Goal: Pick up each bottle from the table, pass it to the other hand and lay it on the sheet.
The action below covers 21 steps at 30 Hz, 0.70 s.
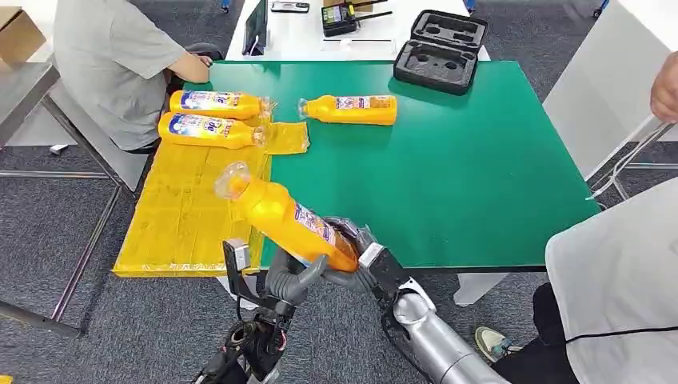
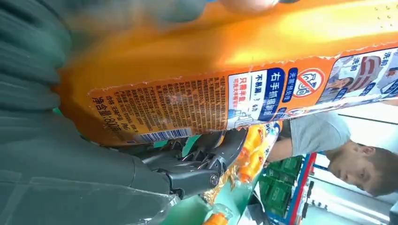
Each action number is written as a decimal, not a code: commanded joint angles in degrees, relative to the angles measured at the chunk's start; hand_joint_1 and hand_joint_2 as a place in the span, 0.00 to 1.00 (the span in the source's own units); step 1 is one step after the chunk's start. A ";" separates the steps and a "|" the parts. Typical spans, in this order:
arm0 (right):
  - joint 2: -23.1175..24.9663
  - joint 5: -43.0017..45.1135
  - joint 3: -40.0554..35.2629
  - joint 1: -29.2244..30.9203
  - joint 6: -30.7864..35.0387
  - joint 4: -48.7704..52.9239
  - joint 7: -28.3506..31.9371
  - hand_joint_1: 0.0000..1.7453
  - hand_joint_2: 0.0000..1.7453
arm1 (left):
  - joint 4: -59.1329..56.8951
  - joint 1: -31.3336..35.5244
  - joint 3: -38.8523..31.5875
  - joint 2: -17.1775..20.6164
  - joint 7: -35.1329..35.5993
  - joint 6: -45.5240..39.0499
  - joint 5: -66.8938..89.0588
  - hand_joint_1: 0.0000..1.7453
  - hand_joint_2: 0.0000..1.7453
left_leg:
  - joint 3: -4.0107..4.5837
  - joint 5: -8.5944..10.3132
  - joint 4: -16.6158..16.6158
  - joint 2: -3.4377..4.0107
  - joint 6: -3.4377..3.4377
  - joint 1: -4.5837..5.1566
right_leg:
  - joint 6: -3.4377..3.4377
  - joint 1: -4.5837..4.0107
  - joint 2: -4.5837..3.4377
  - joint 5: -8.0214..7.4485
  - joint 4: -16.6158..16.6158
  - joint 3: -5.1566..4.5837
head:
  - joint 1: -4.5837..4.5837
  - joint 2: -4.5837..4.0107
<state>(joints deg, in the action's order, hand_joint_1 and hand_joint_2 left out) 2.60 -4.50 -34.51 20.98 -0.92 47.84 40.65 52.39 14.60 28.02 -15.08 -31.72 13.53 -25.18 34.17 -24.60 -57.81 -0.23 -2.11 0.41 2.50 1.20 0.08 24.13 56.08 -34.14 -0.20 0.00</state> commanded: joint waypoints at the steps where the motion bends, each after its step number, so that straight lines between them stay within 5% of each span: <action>1: 0.27 -0.28 -2.21 0.46 -0.18 -2.56 -0.65 1.00 1.00 | -2.47 2.76 1.08 0.34 -0.15 -0.21 0.23 0.00 1.00 | -0.08 -0.02 0.01 -0.02 0.07 -0.05 | -0.07 -0.05 0.03 0.02 -0.03 0.10 | 0.02 0.00; 21: -0.76 -1.01 -0.67 -1.11 1.22 -0.45 -0.65 0.99 1.00 | -2.74 2.71 -0.62 0.26 -0.57 -0.48 -0.51 0.00 1.00 | -0.12 -0.04 0.00 -0.04 0.10 -0.07 | -0.09 -0.07 0.06 0.04 -0.04 0.14 | 0.02 0.00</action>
<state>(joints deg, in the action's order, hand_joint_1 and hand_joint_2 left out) 2.60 -5.07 -34.49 20.30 -0.46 47.89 40.54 52.39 14.62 27.30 -15.08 -32.11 12.94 -25.68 34.17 -24.60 -57.81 -0.22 -2.11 0.40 2.50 1.20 0.07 24.13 56.07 -34.15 -0.17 0.00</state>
